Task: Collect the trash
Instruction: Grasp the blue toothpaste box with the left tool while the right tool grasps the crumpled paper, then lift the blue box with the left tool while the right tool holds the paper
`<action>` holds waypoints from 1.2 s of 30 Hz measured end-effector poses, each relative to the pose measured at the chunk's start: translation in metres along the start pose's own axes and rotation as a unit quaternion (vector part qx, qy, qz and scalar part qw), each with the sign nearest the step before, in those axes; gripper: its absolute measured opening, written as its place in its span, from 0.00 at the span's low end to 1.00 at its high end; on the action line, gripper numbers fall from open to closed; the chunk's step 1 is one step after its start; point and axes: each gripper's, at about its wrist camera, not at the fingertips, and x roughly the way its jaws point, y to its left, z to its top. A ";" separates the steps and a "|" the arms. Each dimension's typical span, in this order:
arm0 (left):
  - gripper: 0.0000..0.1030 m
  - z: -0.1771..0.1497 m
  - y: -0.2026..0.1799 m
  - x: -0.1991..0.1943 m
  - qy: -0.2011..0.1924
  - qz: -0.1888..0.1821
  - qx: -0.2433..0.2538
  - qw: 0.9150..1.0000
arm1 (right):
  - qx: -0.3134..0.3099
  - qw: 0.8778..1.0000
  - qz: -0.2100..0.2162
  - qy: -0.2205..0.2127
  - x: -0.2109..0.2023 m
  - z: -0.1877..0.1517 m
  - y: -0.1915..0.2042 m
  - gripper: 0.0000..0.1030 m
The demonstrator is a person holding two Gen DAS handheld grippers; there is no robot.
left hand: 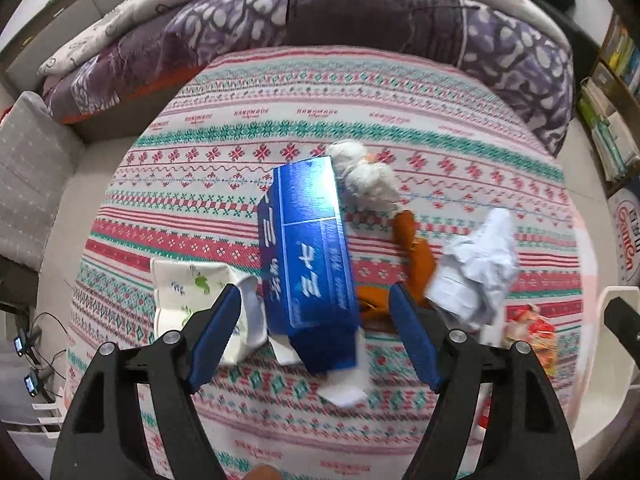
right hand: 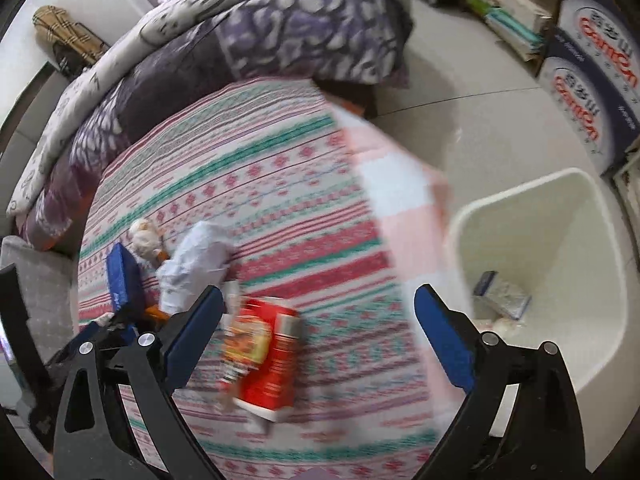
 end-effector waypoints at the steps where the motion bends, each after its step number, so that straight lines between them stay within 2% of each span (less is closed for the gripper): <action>1: 0.72 0.002 0.005 0.009 0.008 0.006 -0.002 1.000 | -0.003 1.000 0.003 0.003 0.004 0.001 0.007 0.90; 3: 0.72 0.001 0.011 0.019 0.026 0.003 -0.015 1.000 | -0.013 1.000 0.011 0.012 0.012 0.003 0.022 0.90; 5: 0.65 0.001 0.021 0.031 0.044 -0.017 -0.035 0.998 | -0.012 1.000 0.019 0.019 0.022 0.006 0.033 0.90; 6: 0.52 0.002 0.025 0.032 0.044 -0.013 -0.041 0.998 | -0.008 1.000 0.021 0.021 0.026 0.006 0.036 0.90; 7: 0.46 0.002 0.027 0.030 0.040 -0.006 -0.039 0.998 | -0.002 0.999 0.024 0.028 0.033 0.006 0.039 0.90; 10: 0.36 0.005 0.039 0.020 0.030 -0.037 -0.058 0.997 | 0.012 0.998 0.038 0.047 0.049 0.005 0.048 0.90; 17: 0.35 0.006 0.076 -0.006 0.012 -0.086 -0.117 0.989 | -0.008 0.998 0.053 0.039 0.057 0.001 0.072 0.90; 20: 0.35 0.009 0.085 -0.013 0.018 -0.147 -0.137 0.979 | -0.019 0.998 0.049 0.043 0.064 -0.002 0.079 0.89; 21: 0.35 0.009 0.088 -0.015 0.022 -0.167 -0.143 0.975 | -0.023 0.998 0.047 0.043 0.066 -0.003 0.080 0.82; 22: 0.35 0.010 0.090 -0.016 0.024 -0.177 -0.146 0.973 | -0.033 0.998 0.041 0.042 0.067 -0.003 0.083 0.64; 23: 0.35 0.010 0.093 -0.018 0.027 -0.194 -0.153 0.969 | -0.046 0.997 0.044 0.045 0.069 -0.003 0.085 0.55; 25: 0.35 0.006 0.098 -0.018 0.048 -0.242 -0.171 0.954 | -0.053 0.997 0.050 0.037 0.066 -0.004 0.086 0.46; 26: 0.35 0.005 0.102 -0.016 0.059 -0.259 -0.178 0.948 | -0.056 0.997 0.050 0.031 0.063 -0.004 0.086 0.45; 31: 0.35 -0.002 0.112 -0.014 0.071 -0.251 -0.180 0.948 | -0.058 0.996 0.065 0.016 0.047 -0.003 0.083 0.45; 32: 0.35 -0.002 0.115 -0.014 0.071 -0.262 -0.181 0.945 | -0.060 0.996 0.069 0.014 0.044 -0.003 0.084 0.45; 34: 0.35 -0.003 0.122 -0.017 0.063 -0.281 -0.184 0.940 | -0.061 0.995 0.077 0.011 0.037 -0.003 0.084 0.45; 36: 0.35 -0.002 0.126 -0.028 0.041 -0.284 -0.174 0.942 | -0.064 0.994 0.087 0.005 0.029 -0.003 0.086 0.45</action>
